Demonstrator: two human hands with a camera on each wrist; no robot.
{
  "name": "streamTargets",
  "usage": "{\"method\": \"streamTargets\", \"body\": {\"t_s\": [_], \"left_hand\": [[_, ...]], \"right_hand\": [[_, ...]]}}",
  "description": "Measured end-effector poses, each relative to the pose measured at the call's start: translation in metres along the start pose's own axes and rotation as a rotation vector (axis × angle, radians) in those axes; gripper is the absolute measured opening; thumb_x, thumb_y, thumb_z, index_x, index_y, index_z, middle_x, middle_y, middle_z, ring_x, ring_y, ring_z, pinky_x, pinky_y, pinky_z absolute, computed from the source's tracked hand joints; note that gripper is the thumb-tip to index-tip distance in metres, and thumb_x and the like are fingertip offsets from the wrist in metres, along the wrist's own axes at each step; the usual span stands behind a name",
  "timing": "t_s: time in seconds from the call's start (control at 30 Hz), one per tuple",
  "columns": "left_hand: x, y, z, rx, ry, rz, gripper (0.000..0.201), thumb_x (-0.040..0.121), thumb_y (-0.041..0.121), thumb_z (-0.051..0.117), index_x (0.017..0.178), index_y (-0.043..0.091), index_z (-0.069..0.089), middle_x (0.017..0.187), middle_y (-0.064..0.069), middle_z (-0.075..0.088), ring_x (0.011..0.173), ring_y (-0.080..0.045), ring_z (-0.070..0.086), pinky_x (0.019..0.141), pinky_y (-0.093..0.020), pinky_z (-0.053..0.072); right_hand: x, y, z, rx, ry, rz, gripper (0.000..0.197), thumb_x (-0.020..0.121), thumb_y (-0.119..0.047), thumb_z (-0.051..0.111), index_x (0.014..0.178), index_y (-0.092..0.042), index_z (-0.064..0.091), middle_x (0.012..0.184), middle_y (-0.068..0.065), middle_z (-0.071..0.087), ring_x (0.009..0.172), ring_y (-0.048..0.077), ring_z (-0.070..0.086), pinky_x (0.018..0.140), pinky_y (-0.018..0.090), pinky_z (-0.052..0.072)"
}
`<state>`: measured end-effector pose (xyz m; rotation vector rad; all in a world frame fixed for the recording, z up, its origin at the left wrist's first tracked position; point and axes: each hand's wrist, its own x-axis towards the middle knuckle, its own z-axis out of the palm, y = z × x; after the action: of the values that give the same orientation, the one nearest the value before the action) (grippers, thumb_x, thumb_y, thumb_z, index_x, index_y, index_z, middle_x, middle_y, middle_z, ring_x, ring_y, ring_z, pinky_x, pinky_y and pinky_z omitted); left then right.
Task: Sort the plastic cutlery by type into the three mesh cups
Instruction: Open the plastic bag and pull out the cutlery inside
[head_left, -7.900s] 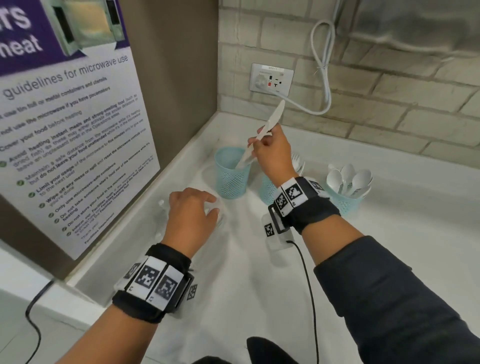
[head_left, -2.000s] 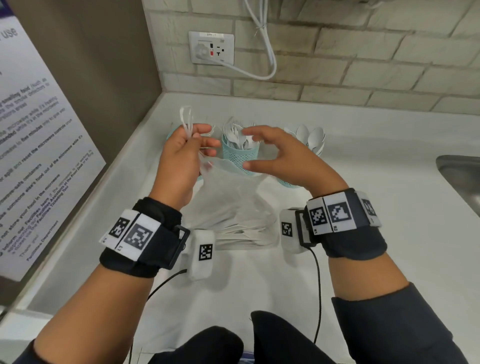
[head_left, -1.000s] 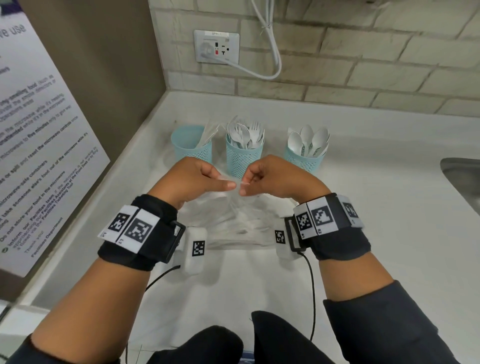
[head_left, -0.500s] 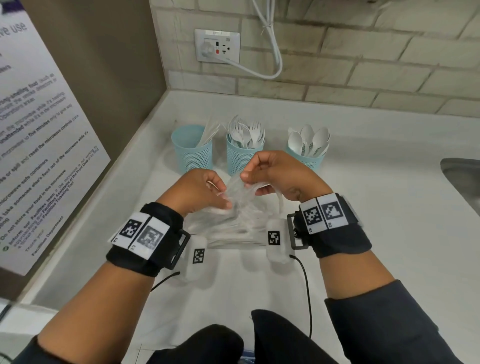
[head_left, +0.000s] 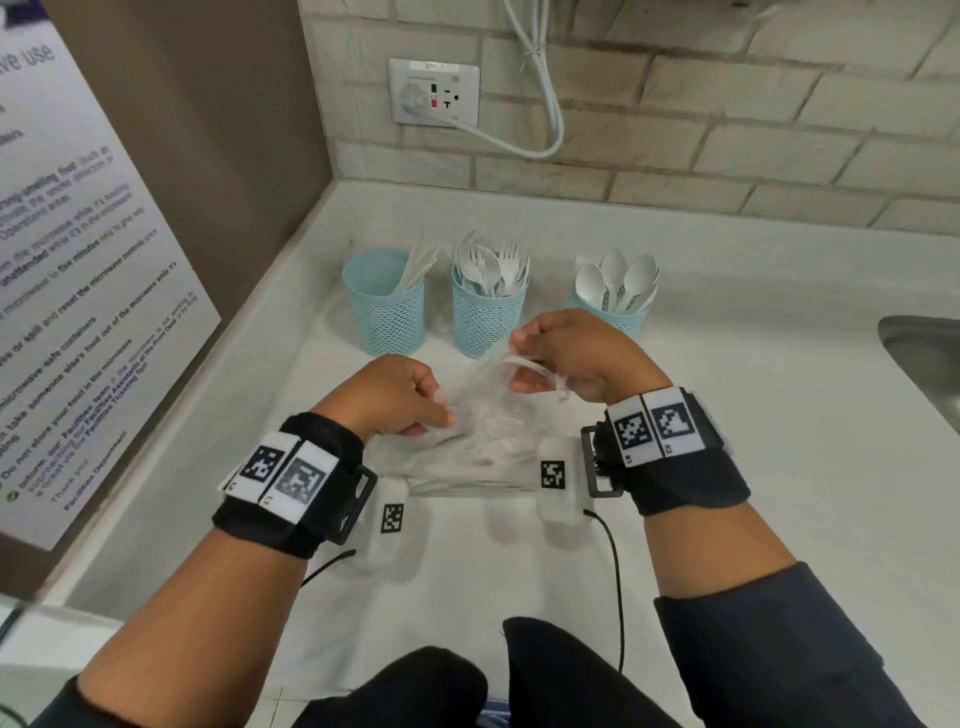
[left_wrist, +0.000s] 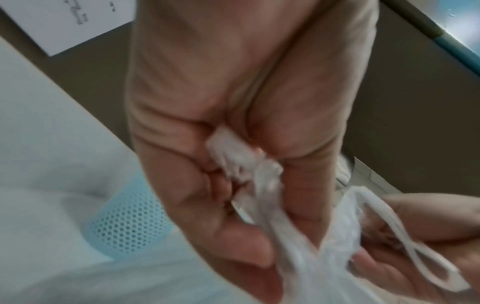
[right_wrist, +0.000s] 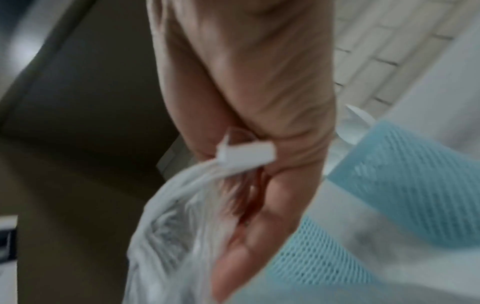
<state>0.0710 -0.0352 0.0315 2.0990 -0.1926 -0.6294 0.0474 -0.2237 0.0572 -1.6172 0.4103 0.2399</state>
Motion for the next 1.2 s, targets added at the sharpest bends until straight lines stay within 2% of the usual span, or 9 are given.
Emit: {"method": "streamTargets", "body": {"t_s": [0.23,0.33,0.43,0.53,0.63,0.77,0.9,1.07,1.2], "left_hand": [[0.001,-0.007,-0.004,-0.448,-0.224,-0.062,0.017,0.075,0.01,0.07,0.072,0.013,0.053,0.073,0.001,0.066,0.069,-0.005,0.066,0.062,-0.014,0.054],[0.002,-0.008,-0.006,-0.719,-0.179,-0.11,0.016,0.086,0.011,0.059,0.073,0.011,0.051,0.071,0.001,0.069,0.068,-0.004,0.068,0.059,-0.016,0.056],[0.003,-0.011,-0.003,-0.845,-0.106,-0.145,0.023,0.089,-0.002,0.052,0.07,0.01,0.048,0.061,0.001,0.069,0.059,-0.003,0.068,0.055,-0.016,0.056],[0.004,-0.014,-0.004,-1.008,-0.122,-0.185,0.017,0.091,0.0,0.048,0.077,0.008,0.054,0.061,0.0,0.069,0.058,-0.007,0.069,0.062,-0.025,0.058],[0.007,-0.017,-0.012,-1.162,-0.101,-0.185,0.02,0.095,0.008,0.045,0.078,0.005,0.056,0.065,-0.002,0.068,0.062,-0.013,0.07,0.064,-0.039,0.058],[0.013,-0.023,-0.022,-1.382,-0.027,-0.238,0.011,0.092,0.006,0.048,0.081,0.007,0.051,0.064,-0.003,0.054,0.05,-0.019,0.065,0.051,-0.033,0.058],[0.01,-0.026,-0.02,-1.229,-0.183,-0.24,0.033,0.057,0.008,0.083,0.074,0.01,0.055,0.05,0.005,0.037,0.034,-0.003,0.035,0.036,-0.012,0.038],[0.008,-0.023,-0.013,-0.497,0.029,-0.181,0.009,0.081,0.013,0.068,0.083,0.017,0.06,0.074,0.003,0.056,0.045,0.0,0.047,0.044,-0.009,0.043],[0.009,-0.021,-0.014,-0.63,0.042,-0.171,0.007,0.086,0.019,0.063,0.085,0.013,0.06,0.071,0.002,0.067,0.054,-0.003,0.063,0.055,-0.017,0.054]], "right_hand": [[0.004,0.018,0.001,0.57,-0.187,0.156,0.025,0.094,0.007,0.038,0.079,-0.004,0.054,0.073,0.016,0.067,0.066,0.023,0.069,0.06,0.032,0.058],[0.005,0.027,-0.002,0.777,-0.165,0.227,0.025,0.094,0.009,0.033,0.085,0.003,0.056,0.066,0.021,0.068,0.055,0.026,0.069,0.055,0.036,0.057],[0.016,0.039,-0.003,0.964,-0.087,0.277,0.013,0.083,0.013,0.048,0.086,0.009,0.061,0.064,0.021,0.067,0.049,0.025,0.066,0.052,0.031,0.055],[0.023,0.047,-0.008,0.832,-0.062,0.316,0.01,0.066,0.007,0.074,0.075,0.004,0.072,0.065,0.008,0.068,0.055,0.013,0.061,0.055,0.02,0.049],[0.016,0.042,-0.013,0.423,-0.156,0.286,0.025,0.081,-0.035,0.063,0.08,-0.01,0.067,0.058,-0.004,0.06,0.037,0.002,0.035,0.03,0.011,0.024],[0.008,0.033,-0.023,-0.216,-0.181,0.286,0.03,0.077,-0.039,0.069,0.083,-0.015,0.052,0.048,-0.004,0.037,0.036,0.004,0.019,0.03,0.008,0.011],[0.012,0.032,-0.029,0.222,0.011,0.279,0.014,0.09,-0.017,0.058,0.081,-0.01,0.051,0.067,0.002,0.043,0.05,0.008,0.043,0.036,0.016,0.044],[0.012,0.036,-0.029,0.638,-0.025,0.27,0.027,0.097,-0.015,0.044,0.073,-0.005,0.052,0.058,0.013,0.066,0.052,0.027,0.068,0.048,0.044,0.055],[0.017,0.043,-0.025,0.726,0.006,0.273,0.027,0.098,-0.013,0.04,0.077,-0.006,0.054,0.064,0.013,0.07,0.056,0.028,0.07,0.046,0.045,0.054]]}}
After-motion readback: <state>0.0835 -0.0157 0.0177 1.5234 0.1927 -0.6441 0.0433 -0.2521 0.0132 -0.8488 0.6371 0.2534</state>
